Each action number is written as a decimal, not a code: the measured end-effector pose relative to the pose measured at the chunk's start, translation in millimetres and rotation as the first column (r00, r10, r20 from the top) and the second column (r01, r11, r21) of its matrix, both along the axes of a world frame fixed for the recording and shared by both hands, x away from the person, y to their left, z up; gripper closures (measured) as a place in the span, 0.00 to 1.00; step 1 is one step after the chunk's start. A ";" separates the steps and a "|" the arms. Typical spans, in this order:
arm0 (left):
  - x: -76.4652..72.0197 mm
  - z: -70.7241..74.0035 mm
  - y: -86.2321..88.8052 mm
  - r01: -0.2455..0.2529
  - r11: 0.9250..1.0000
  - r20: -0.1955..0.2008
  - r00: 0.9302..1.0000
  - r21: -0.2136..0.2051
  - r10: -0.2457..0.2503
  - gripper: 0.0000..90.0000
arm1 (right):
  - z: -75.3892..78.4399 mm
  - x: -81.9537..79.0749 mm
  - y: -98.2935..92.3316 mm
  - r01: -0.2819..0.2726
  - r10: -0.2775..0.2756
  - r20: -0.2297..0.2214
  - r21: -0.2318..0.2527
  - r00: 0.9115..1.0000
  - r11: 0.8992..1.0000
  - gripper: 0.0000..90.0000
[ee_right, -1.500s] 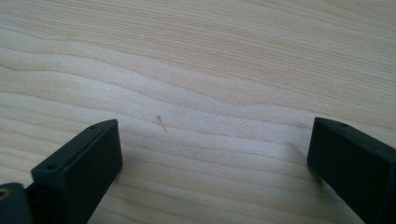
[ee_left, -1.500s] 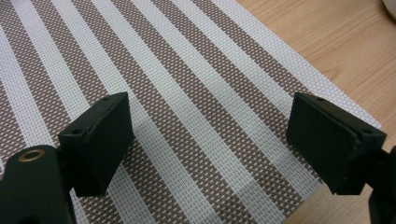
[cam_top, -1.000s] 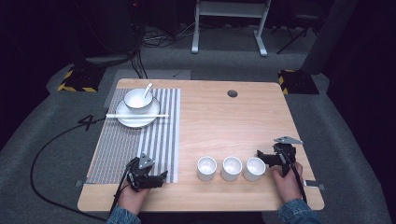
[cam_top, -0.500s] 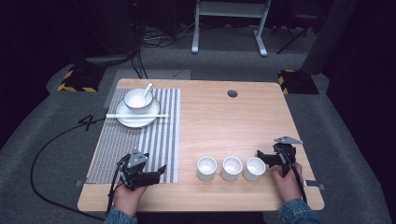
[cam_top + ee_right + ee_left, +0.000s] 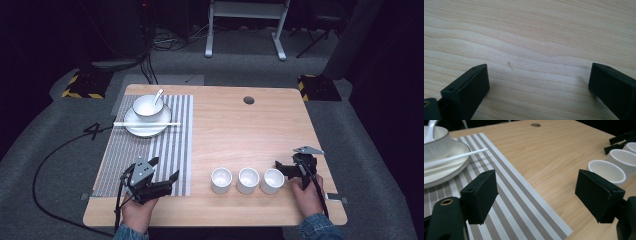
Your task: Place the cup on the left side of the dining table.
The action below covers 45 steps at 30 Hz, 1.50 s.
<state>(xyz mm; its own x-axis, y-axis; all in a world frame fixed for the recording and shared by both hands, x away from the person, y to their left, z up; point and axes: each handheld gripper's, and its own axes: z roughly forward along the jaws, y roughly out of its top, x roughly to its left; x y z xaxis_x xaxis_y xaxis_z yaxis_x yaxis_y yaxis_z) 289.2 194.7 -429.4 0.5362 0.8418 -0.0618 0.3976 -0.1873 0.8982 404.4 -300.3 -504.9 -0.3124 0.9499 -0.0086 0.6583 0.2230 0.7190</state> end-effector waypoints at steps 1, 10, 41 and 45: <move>-0.5 1.1 0.6 -0.003 1.000 0.009 1.000 -0.004 0.003 0.20 | 0.0 0.0 0.0 0.000 0.000 0.000 0.000 1.000 1.000 0.03; -1.6 5.5 -3.0 -0.101 0.995 0.091 0.990 -0.025 0.103 0.17 | 0.0 0.0 0.0 0.000 0.000 0.000 0.000 1.000 1.000 0.04; 26.8 18.5 -79.6 0.169 0.985 0.122 0.979 -0.038 -0.163 0.16 | -0.1 -0.2 0.0 -0.001 0.001 0.000 -0.002 1.000 1.000 0.03; 28.7 21.0 -92.8 0.191 0.981 0.117 0.976 -0.041 -0.185 0.17 | -0.1 -0.3 -0.1 -0.001 0.001 0.000 -0.002 1.000 1.000 0.03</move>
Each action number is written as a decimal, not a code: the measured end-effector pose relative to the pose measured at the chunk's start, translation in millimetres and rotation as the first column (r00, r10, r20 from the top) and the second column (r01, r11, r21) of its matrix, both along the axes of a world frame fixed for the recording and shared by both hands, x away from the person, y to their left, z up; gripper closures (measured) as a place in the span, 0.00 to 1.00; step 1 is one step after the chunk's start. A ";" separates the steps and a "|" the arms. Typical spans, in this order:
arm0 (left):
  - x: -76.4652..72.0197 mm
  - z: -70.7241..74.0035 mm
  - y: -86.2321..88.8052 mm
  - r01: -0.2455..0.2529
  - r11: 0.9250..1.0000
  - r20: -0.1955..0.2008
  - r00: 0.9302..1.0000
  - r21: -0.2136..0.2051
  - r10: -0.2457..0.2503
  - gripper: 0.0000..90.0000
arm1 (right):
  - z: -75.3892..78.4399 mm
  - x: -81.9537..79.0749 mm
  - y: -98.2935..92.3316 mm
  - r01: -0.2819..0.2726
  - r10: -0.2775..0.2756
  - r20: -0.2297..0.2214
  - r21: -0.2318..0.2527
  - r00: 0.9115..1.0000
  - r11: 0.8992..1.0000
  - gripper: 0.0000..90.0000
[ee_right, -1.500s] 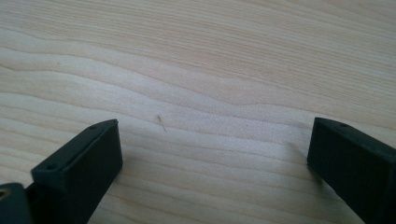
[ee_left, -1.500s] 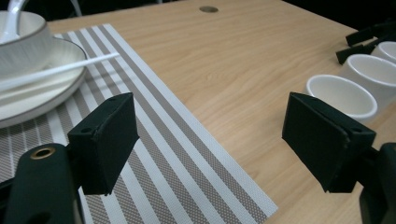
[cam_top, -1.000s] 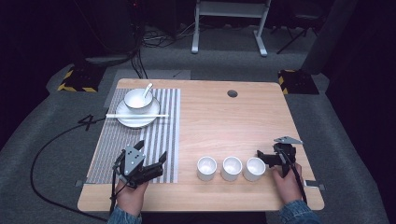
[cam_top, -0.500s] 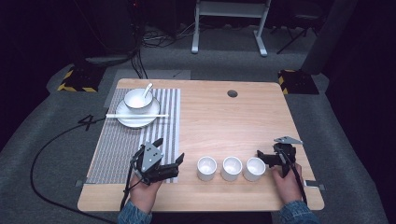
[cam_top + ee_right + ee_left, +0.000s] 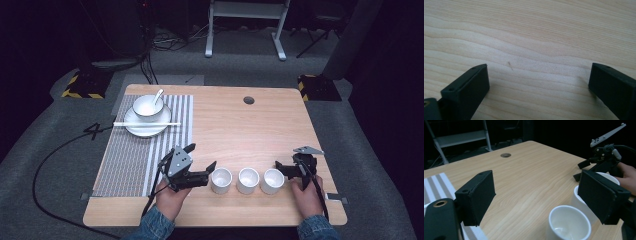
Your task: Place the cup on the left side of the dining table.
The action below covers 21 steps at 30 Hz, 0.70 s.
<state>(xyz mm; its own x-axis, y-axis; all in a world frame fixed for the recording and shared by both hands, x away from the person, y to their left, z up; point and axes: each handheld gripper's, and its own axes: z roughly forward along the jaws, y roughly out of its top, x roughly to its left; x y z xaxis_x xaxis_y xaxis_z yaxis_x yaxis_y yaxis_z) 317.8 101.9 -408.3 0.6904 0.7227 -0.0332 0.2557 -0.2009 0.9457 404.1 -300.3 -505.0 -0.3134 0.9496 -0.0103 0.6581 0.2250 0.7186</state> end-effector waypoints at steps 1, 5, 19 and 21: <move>0.2 0.4 -3.3 0.005 1.000 0.003 1.000 0.003 -0.005 0.17 | 0.0 0.0 0.0 0.000 0.000 0.000 0.000 1.000 1.000 0.03; 3.2 -0.5 -15.1 0.025 1.000 0.003 1.000 0.001 -0.025 0.17 | 0.0 0.0 0.0 0.000 0.000 0.000 0.000 1.000 1.000 0.03; 14.7 -12.1 -36.5 0.161 0.986 -0.095 0.982 -0.050 -0.166 0.17 | 0.0 0.0 0.0 0.000 0.000 0.000 0.000 1.000 1.000 0.03; 16.6 -19.2 -39.5 0.170 0.985 -0.111 0.979 -0.030 -0.172 0.17 | 0.0 0.0 0.0 0.000 0.000 0.000 0.000 1.000 1.000 0.03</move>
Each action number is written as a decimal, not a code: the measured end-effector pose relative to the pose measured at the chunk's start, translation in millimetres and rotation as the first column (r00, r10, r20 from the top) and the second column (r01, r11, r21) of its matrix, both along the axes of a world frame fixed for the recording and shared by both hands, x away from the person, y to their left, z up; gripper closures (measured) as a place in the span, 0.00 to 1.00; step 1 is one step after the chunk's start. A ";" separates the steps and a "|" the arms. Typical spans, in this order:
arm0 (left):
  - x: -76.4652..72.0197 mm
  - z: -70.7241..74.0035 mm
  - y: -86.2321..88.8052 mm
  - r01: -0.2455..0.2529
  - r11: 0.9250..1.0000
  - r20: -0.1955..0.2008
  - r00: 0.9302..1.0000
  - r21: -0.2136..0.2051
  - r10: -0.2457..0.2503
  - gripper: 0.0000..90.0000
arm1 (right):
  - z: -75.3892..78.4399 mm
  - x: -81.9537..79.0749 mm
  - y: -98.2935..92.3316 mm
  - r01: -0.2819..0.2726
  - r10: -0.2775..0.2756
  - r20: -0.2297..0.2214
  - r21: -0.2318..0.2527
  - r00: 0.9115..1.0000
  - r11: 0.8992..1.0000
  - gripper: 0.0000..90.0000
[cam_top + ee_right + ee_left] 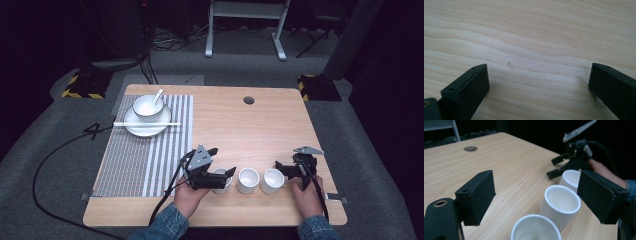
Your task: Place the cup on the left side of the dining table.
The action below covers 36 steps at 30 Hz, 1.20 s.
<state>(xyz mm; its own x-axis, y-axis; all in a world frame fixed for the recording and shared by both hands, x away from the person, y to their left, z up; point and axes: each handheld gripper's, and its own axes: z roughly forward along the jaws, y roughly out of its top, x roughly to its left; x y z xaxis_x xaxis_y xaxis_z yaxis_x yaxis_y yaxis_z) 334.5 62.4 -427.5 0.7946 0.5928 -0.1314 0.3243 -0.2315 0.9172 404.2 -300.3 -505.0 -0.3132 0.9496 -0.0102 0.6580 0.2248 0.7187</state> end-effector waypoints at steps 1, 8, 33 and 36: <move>1.0 -3.5 -0.8 -0.001 1.000 -0.006 1.000 0.009 0.001 0.17 | 0.0 0.0 0.0 0.000 0.000 0.000 0.000 1.000 1.000 0.04; 3.1 -21.0 -5.3 -0.002 0.999 -0.036 0.999 0.052 0.004 0.17 | 0.0 0.0 0.0 0.000 0.000 0.000 0.000 1.000 1.000 0.03; -1.5 -61.4 -10.2 0.043 0.983 -0.137 0.990 0.181 -0.018 0.27 | 0.0 0.0 0.0 0.000 0.000 0.000 0.000 1.000 1.000 0.03; -3.8 -62.1 -11.6 0.037 0.979 -0.108 0.994 0.200 -0.015 0.29 | 0.0 0.0 0.0 0.000 0.000 0.000 0.000 1.000 1.000 0.03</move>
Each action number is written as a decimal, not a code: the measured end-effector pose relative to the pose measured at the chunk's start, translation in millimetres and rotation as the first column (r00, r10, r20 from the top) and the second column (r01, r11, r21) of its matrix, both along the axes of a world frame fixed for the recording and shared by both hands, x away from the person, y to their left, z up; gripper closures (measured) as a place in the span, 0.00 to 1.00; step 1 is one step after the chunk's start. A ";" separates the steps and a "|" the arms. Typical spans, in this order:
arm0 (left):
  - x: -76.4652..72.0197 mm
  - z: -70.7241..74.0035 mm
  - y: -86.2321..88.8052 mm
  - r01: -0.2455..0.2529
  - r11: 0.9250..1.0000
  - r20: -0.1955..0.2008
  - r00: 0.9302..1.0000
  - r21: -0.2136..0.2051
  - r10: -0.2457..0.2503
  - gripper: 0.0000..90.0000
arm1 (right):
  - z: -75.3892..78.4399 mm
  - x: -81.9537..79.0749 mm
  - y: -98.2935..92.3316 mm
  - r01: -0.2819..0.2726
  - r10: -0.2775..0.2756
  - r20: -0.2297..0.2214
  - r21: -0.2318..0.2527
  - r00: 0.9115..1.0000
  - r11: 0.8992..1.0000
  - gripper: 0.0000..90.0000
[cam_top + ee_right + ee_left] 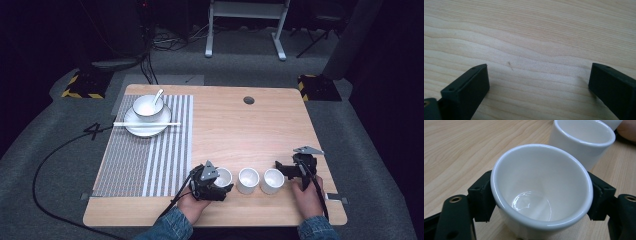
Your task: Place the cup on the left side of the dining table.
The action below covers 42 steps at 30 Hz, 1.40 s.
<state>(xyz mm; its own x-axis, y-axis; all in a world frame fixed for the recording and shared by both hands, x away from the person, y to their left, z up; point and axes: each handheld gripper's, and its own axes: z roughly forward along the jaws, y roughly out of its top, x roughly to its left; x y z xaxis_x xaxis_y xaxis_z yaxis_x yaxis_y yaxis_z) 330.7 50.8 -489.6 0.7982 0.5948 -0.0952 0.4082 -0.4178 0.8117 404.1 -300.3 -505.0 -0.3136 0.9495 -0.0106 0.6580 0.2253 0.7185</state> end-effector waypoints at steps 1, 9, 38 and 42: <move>-1.4 -1.6 -0.8 0.000 1.000 0.030 1.000 0.012 -0.001 0.30 | 0.0 0.0 0.0 0.000 0.000 0.000 0.000 1.000 1.000 0.03; -2.6 -8.0 1.2 0.008 1.000 0.080 0.997 -0.022 -0.006 0.30 | 0.0 0.0 0.0 0.000 0.000 0.000 0.000 1.000 1.000 0.03; 3.2 27.6 13.4 -0.024 0.999 0.078 0.997 -0.037 0.026 0.30 | 0.0 0.1 0.1 0.001 -0.001 0.000 0.001 1.000 1.000 0.03; 6.7 35.1 20.4 -0.039 0.998 0.081 0.996 -0.055 0.044 0.31 | 0.0 0.1 0.1 0.001 -0.001 0.000 0.001 1.000 1.000 0.03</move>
<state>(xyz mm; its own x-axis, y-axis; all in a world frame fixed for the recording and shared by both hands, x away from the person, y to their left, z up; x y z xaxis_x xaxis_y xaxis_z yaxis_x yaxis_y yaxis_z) 337.3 71.3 -454.5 0.7794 0.6233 -0.0629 0.3551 -0.3569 0.8640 404.2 -300.3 -505.0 -0.3126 0.9498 -0.0100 0.6580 0.2241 0.7189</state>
